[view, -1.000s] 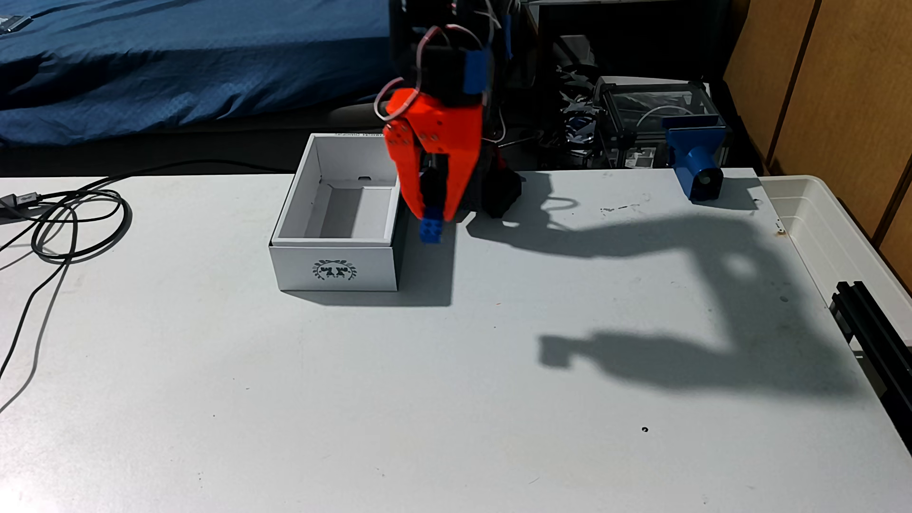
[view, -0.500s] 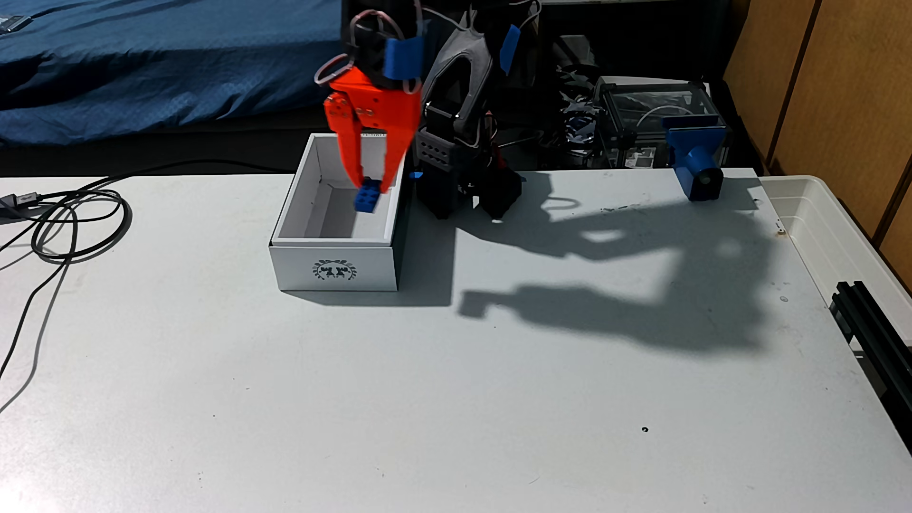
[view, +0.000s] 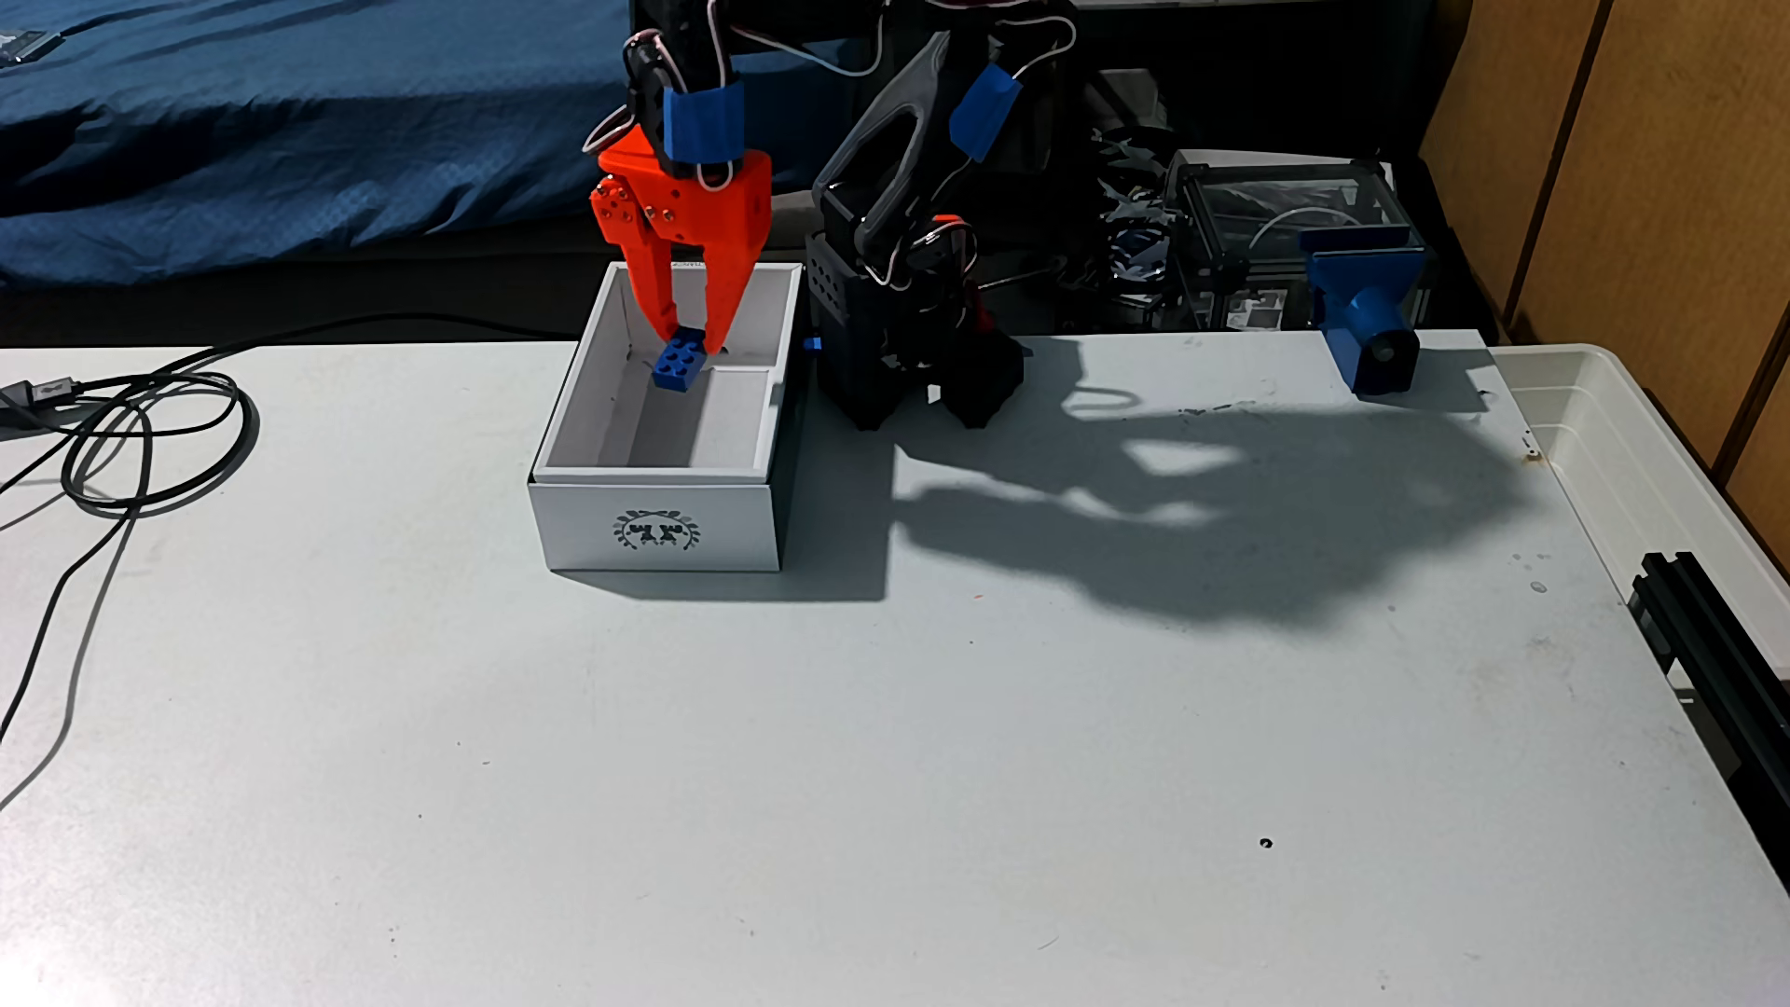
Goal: Grab the blue brick and place in box
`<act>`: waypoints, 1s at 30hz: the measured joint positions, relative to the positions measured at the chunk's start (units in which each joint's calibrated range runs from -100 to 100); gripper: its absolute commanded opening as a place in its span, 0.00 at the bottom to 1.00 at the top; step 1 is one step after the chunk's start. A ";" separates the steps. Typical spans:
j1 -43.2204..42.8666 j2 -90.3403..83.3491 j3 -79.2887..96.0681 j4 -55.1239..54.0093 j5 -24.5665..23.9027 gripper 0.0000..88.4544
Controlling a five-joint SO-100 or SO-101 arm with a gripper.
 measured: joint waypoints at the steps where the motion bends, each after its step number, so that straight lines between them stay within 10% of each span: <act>1: 0.15 0.00 0.72 -0.70 0.00 0.01; 22: -0.15 -0.17 5.45 -2.20 -0.32 0.25; 30: -15.65 -0.17 0.89 -2.37 -4.16 0.25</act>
